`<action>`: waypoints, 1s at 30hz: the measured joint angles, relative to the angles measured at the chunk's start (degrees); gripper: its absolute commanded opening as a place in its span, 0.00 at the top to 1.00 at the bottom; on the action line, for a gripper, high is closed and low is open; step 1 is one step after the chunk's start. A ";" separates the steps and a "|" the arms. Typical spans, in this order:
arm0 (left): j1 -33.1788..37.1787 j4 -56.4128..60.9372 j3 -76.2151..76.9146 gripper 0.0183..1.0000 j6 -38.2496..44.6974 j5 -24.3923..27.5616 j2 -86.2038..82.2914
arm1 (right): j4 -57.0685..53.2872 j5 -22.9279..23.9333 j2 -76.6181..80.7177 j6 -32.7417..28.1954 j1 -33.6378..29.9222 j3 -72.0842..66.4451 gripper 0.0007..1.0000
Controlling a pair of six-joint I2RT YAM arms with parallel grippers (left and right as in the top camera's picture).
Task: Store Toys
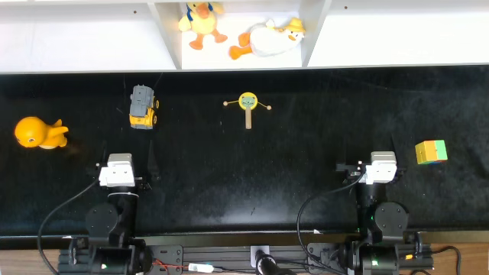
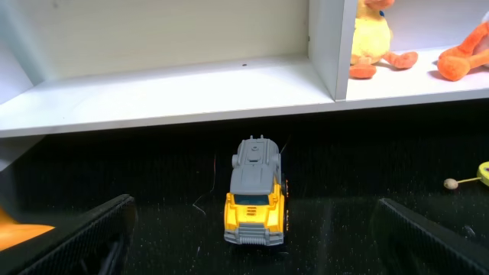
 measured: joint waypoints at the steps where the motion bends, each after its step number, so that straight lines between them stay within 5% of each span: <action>1: 0.00 0.00 0.00 0.00 -0.13 0.00 0.00 | 0.00 -0.02 0.00 0.00 0.00 0.00 0.01; 9: 0.00 -0.94 0.26 0.00 -0.20 0.35 0.00 | 0.02 0.00 0.00 0.02 0.00 0.00 0.00; 21: 7.26 -34.03 33.40 0.01 -1.05 2.23 23.85 | 0.00 -0.04 0.00 0.00 0.00 0.00 0.01; 30: 28.00 -35.69 46.80 0.01 14.82 19.32 44.44 | -0.02 -0.02 0.00 0.02 0.00 0.00 0.00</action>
